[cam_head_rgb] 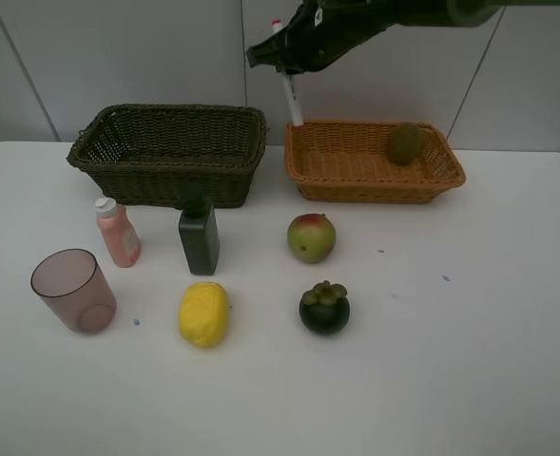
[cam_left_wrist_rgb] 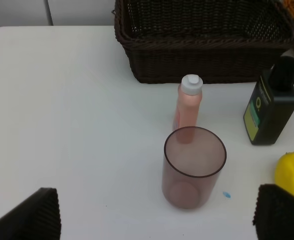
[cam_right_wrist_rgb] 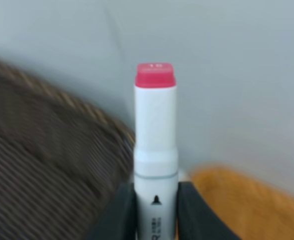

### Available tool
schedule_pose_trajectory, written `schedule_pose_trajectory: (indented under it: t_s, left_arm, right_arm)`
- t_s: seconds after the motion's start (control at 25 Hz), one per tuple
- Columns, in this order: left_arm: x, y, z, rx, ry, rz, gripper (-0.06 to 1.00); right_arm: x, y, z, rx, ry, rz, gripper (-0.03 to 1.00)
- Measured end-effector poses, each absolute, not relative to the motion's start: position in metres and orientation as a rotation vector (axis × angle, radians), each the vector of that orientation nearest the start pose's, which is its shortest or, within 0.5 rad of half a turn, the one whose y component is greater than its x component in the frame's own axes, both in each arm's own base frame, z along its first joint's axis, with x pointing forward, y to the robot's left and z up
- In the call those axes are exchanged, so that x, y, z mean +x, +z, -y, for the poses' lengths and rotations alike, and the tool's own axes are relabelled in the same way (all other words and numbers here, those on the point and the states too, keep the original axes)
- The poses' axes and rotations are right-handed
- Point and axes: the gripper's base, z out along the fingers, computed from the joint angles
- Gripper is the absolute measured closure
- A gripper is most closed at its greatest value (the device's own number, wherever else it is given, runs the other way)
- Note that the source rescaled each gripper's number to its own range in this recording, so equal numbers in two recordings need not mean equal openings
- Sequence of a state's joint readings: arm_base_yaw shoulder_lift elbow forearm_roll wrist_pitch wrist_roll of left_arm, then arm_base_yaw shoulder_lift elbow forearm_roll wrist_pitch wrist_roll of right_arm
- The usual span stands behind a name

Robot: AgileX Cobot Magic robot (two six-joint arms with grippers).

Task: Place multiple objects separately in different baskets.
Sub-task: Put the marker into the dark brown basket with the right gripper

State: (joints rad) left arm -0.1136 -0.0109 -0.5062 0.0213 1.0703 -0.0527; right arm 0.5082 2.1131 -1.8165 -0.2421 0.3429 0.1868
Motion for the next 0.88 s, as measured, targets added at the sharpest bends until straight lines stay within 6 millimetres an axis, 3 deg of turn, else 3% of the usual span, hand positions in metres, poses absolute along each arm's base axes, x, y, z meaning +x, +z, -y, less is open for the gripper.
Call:
schedule_pose_trajectory:
  t_s: [0.2, 0.4, 0.76, 0.88]
  left_arm:
    - [-0.007, 0.278, -0.003, 0.061, -0.079, -2.037, -0.06]
    - [-0.007, 0.278, -0.003, 0.061, -0.079, -2.037, -0.06]
    - [-0.007, 0.278, -0.003, 0.061, -0.079, -2.037, -0.06]
    - [-0.007, 0.278, -0.003, 0.061, -0.079, -2.037, -0.06]
  right_arm:
    - [0.436, 0.292, -0.271, -0.563, 0.268, -1.924, 0.97]
    - [0.428, 0.291, -0.294, -0.591, 0.334, -1.850, 0.97]
    - [0.437, 0.223, -0.316, -0.575, 0.405, -1.961, 0.97]
    - [0.437, 0.210, -0.322, -0.581, 0.414, -1.968, 0.97]
